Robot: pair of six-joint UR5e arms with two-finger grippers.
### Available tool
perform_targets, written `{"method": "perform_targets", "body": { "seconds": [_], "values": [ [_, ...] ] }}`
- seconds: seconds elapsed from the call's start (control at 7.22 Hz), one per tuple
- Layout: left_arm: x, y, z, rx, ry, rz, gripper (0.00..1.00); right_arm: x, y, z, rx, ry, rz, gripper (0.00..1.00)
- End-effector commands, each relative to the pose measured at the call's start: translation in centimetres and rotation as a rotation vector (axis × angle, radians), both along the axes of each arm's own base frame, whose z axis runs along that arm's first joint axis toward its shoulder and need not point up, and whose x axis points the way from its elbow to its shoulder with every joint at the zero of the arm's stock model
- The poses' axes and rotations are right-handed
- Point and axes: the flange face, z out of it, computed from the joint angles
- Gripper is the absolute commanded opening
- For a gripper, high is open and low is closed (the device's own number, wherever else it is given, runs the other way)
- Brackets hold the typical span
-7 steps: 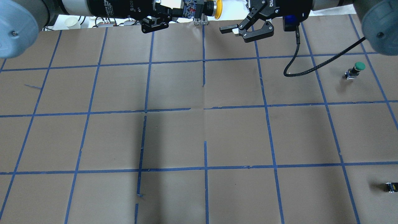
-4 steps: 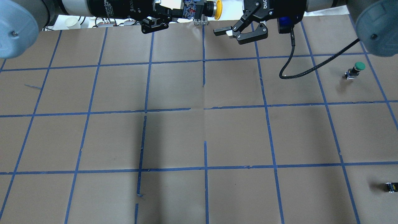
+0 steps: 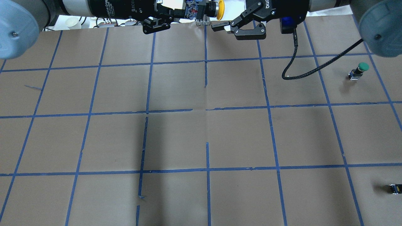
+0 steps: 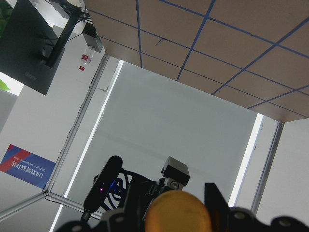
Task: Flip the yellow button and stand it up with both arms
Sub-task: 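Close the right gripper on the yellow cap and open the left gripper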
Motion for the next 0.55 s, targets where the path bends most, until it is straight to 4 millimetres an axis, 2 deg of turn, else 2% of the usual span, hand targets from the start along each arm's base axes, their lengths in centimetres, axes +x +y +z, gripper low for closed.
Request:
{"method": "perform_targets", "body": {
  "seconds": [0.0,0.14,0.28,0.42],
  "values": [
    [-0.01,0.12,0.08,0.000,0.000,0.000,0.03,-0.07,0.00,0.12,-0.001,-0.014,-0.004,0.24],
    [-0.08,0.11,0.00,0.008,-0.005,-0.001,0.62,-0.10,-0.11,0.29,-0.002,-0.040,-0.008,0.21],
    [-0.08,0.18,-0.01,0.011,-0.004,-0.001,0.99,-0.10,-0.12,0.32,-0.004,-0.041,-0.008,0.18],
    [-0.08,0.18,-0.02,0.011,-0.006,-0.001,0.99,-0.18,-0.20,0.24,-0.002,-0.042,-0.009,0.18]
  ]
}}
